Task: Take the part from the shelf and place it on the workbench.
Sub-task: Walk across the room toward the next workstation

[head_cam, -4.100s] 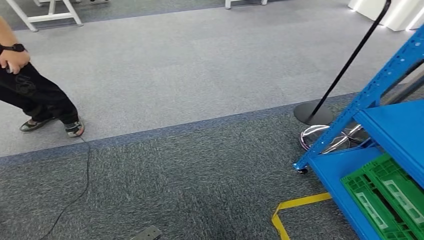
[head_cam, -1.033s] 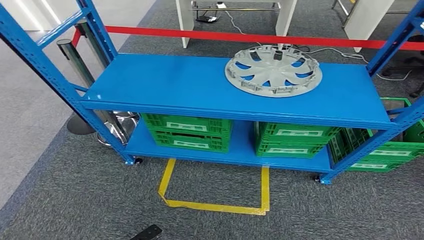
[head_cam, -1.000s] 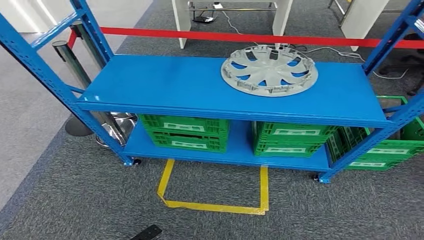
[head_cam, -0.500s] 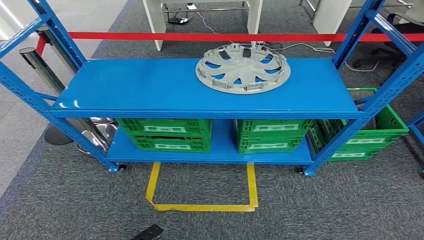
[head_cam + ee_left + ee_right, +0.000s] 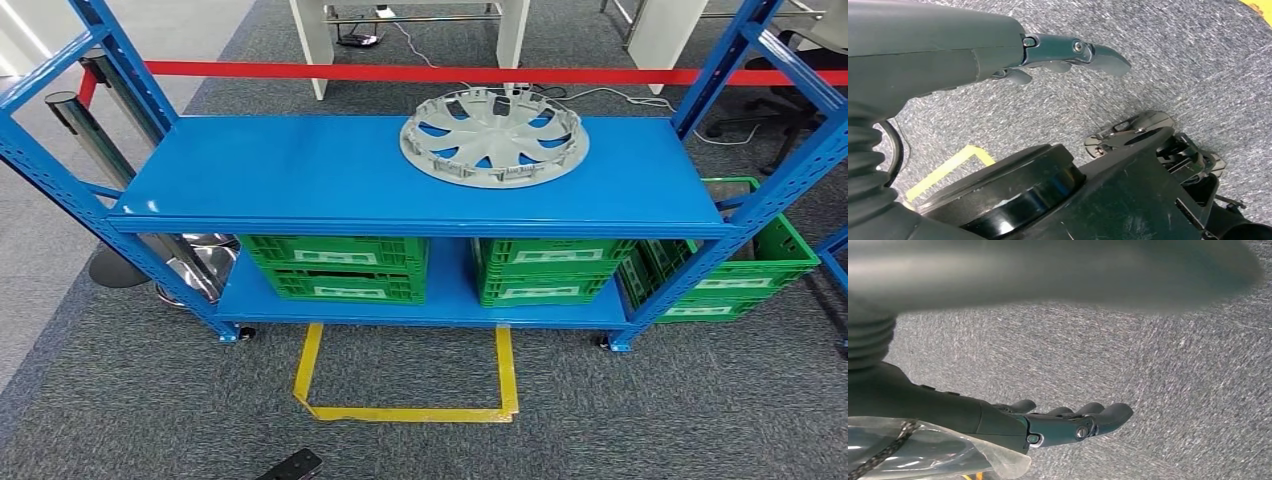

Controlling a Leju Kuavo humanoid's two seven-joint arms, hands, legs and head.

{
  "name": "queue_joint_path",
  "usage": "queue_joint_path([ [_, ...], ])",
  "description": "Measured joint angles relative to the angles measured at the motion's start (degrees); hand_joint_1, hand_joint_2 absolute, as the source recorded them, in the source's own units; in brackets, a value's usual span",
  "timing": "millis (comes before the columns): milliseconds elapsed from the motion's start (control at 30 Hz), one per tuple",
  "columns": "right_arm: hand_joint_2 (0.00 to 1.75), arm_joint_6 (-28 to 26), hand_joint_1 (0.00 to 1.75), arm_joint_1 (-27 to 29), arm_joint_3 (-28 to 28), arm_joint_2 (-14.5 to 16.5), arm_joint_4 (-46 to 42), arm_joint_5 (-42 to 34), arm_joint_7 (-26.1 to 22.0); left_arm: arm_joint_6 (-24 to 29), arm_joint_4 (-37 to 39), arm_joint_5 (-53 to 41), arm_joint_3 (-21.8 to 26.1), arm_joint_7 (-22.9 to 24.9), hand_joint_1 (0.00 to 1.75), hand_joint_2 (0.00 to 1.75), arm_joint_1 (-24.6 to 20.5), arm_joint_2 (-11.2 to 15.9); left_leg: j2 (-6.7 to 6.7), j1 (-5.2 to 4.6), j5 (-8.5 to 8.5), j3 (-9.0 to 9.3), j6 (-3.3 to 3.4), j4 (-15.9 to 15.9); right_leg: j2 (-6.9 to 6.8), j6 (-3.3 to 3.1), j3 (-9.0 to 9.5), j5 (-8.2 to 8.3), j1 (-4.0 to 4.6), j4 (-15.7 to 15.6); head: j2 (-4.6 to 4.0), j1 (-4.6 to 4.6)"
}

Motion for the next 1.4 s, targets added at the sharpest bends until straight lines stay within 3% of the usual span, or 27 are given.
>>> queue_joint_path([
  [600,0.0,0.07,0.0,0.0,0.0,0.0,0.0,-0.02,-0.22,-0.01,0.0,0.01,0.0,0.02,0.0,0.0,0.07,0.02,0.0,0.08,0.02,0.0,0.0,0.0,0.0,-0.01,-0.03,-0.01,0.11,0.03,0.0,0.0],
  [733,0.0,0.09,0.0,0.0,0.0,0.0,0.0,-0.02,-0.03,0.01,0.0,0.01,0.0,0.04,0.0,1.75,0.07,0.02,0.0,0.08,0.02,0.0,0.0,0.0,0.0,-0.01,-0.03,-0.01,0.1,0.03,0.0,0.0],
  [867,1.75,0.24,0.0,0.0,0.0,0.0,0.0,0.08,1.48,-0.05,0.0,-0.04,0.0,0.4,0.0,1.75,0.09,0.02,0.0,0.08,0.02,-0.01,0.0,0.0,0.0,-0.01,-0.03,-0.01,0.1,0.03,0.0,0.0],
  [1033,1.75,1.62,0.0,-0.01,0.0,0.0,0.0,0.14,3.62,-0.31,0.0,-0.1,0.0,0.51,0.0,1.75,0.07,0.01,0.0,0.08,0.01,-0.01,0.0,0.0,0.0,-0.01,-0.03,-0.01,0.09,0.03,0.0,0.0],
  [1167,0.0,2.07,0.0,-0.01,0.0,0.0,0.0,0.39,4.03,-0.21,0.0,-0.05,0.0,0.72,0.0,1.75,-0.06,-0.07,0.0,0.08,0.01,-0.01,0.0,0.0,0.0,-0.01,-0.03,-0.01,0.1,0.03,0.0,-0.01],
  [1400,0.0,2.05,0.0,0.01,0.0,0.0,0.0,0.31,1.08,-0.08,0.0,0.07,0.02,0.87,0.0,1.75,0.13,-0.09,0.0,0.08,0.01,-0.01,0.0,0.0,0.0,-0.01,-0.03,-0.01,0.1,0.03,0.0,0.0],
])
